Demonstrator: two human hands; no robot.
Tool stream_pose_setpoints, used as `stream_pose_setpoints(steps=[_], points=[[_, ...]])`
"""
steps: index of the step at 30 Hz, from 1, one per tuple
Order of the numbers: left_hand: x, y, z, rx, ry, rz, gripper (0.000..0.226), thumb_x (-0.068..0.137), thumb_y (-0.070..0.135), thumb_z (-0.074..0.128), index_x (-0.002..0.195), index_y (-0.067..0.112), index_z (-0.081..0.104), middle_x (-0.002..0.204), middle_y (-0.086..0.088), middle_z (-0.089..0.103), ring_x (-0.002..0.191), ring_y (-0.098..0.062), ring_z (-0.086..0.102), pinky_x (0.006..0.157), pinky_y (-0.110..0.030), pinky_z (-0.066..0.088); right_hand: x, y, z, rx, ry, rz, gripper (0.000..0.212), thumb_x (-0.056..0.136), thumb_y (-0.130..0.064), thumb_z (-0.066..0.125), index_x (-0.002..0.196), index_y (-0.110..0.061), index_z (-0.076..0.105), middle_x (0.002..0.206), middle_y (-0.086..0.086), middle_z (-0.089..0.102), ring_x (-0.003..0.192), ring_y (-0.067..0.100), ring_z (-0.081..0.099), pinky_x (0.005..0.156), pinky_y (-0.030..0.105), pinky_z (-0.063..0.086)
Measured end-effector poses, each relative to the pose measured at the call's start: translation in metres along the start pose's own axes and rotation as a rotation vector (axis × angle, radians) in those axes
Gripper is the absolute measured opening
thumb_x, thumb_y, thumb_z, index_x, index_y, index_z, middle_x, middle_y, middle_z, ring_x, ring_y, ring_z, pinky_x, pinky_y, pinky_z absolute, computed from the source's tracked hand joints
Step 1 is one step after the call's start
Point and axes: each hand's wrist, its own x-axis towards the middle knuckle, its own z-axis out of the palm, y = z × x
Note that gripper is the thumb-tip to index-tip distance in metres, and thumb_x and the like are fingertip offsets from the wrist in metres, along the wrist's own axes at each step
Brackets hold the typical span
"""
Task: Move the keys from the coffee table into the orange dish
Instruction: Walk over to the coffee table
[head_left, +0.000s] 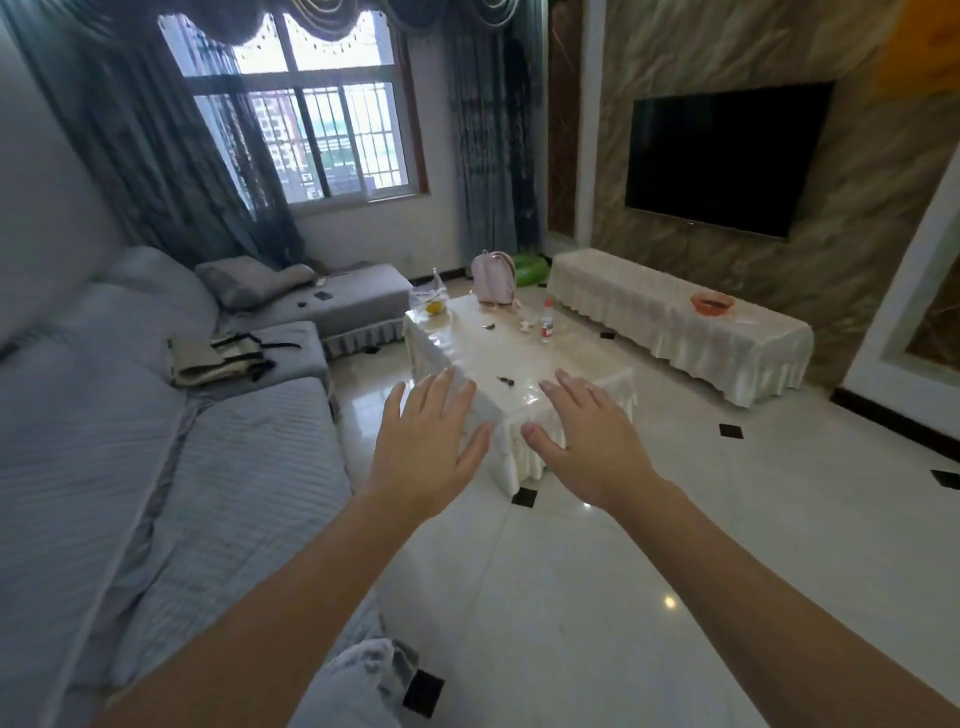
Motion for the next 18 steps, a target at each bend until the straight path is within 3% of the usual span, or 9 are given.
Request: stream_pose_setpoints(steps=[7,18], points=[[0.045,-0.048,0.076,-0.052,-0.009,-0.035,0.056,0.096,0.049,0.031,0.137,0.014,0.049,0.141,-0.014,0.050,0.132,-0.029,0.043,0.115,-0.049,0.021,0.077,0.008,0.062,-0.009,-0.036,0.019,0.065,0.097,-0.055,0.042,0.151,-0.021,0.035,0.162,0.004,0.026,0.148,0.024,0.021,0.119,0.039,0.016],[0.116,-0.117,0.169,-0.222,-0.021,-0.083,0.055,0.097,0.050,0.029,0.137,0.016,0.047,0.143,-0.011,0.048,0.132,-0.026,0.042,0.115,-0.043,0.020,0.181,0.005,0.140,-0.034,-0.106,0.091,0.067,0.095,-0.060,0.038,0.152,-0.023,0.032,0.163,0.000,0.023,0.148,0.020,0.020,0.118,0.039,0.018]])
